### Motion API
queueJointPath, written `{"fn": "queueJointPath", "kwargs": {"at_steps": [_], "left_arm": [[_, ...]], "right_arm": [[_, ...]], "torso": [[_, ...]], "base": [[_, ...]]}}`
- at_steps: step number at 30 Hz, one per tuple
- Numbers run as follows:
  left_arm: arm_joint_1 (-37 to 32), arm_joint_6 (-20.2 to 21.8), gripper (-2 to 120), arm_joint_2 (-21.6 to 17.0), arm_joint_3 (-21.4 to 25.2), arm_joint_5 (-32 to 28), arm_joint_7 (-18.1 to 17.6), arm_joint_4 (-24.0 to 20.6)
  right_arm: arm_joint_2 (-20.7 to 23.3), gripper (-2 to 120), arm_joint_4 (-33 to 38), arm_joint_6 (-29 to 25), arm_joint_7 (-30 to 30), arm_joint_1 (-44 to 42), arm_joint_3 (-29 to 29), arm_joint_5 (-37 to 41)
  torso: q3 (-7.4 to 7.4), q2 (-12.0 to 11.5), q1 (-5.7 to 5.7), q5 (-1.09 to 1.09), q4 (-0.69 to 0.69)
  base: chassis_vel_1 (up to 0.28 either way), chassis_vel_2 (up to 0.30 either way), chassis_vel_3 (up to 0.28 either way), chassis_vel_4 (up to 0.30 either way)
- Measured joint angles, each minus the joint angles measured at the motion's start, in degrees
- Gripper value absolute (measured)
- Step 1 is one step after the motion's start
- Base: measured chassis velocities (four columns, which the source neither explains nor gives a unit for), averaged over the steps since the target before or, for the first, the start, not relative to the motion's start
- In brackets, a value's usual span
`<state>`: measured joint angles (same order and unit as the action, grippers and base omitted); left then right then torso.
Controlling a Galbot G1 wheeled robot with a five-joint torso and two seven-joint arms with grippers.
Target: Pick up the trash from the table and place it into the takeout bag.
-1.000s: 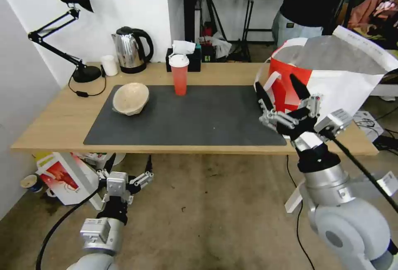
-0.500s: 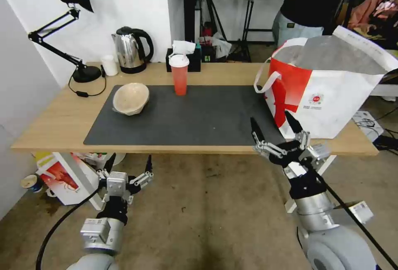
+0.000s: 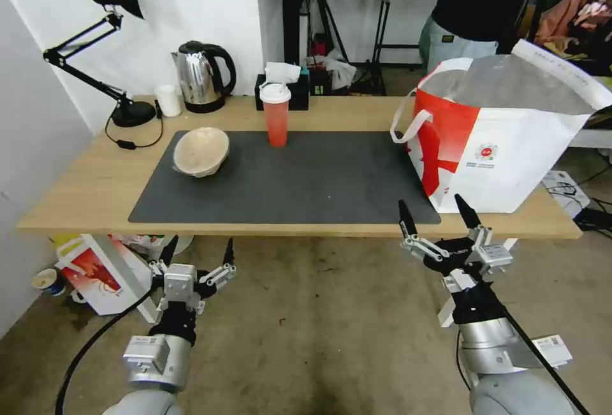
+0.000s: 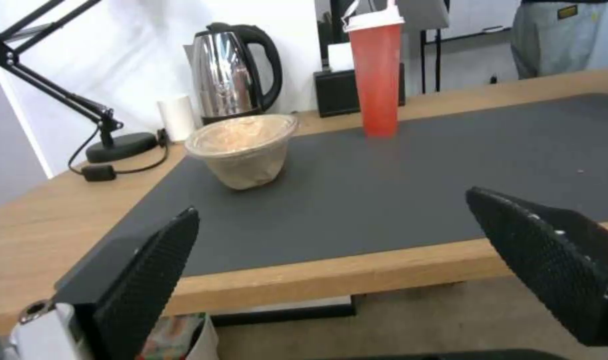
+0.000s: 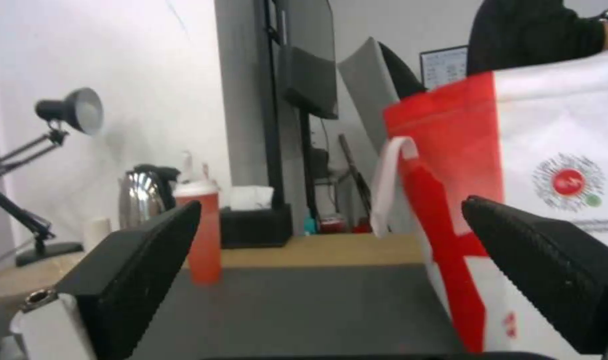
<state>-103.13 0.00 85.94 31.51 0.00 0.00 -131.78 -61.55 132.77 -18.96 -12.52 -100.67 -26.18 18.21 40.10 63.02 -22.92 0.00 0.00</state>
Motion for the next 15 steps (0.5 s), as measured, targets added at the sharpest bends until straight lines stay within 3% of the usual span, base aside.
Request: {"fn": "queueJointPath", "kwargs": {"at_steps": [6,15], "left_arm": [[0.0,0.0,100,0.0,0.0,0.0,0.0,0.0],[0.0,0.0,100,0.0,0.0,0.0,0.0,0.0]], "right_arm": [[1.0,100,-0.6,-0.39,-3.58,-2.05,0.22,-0.93],[2.66,100,-0.74,-0.38,-4.25,-3.51,0.49,0.34]], "torso": [[0.0,0.0,0.0,0.0,0.0],[0.0,0.0,0.0,0.0,0.0]], "base": [[0.0,0.0,0.0,0.0],[0.0,0.0,0.0,0.0]]}}
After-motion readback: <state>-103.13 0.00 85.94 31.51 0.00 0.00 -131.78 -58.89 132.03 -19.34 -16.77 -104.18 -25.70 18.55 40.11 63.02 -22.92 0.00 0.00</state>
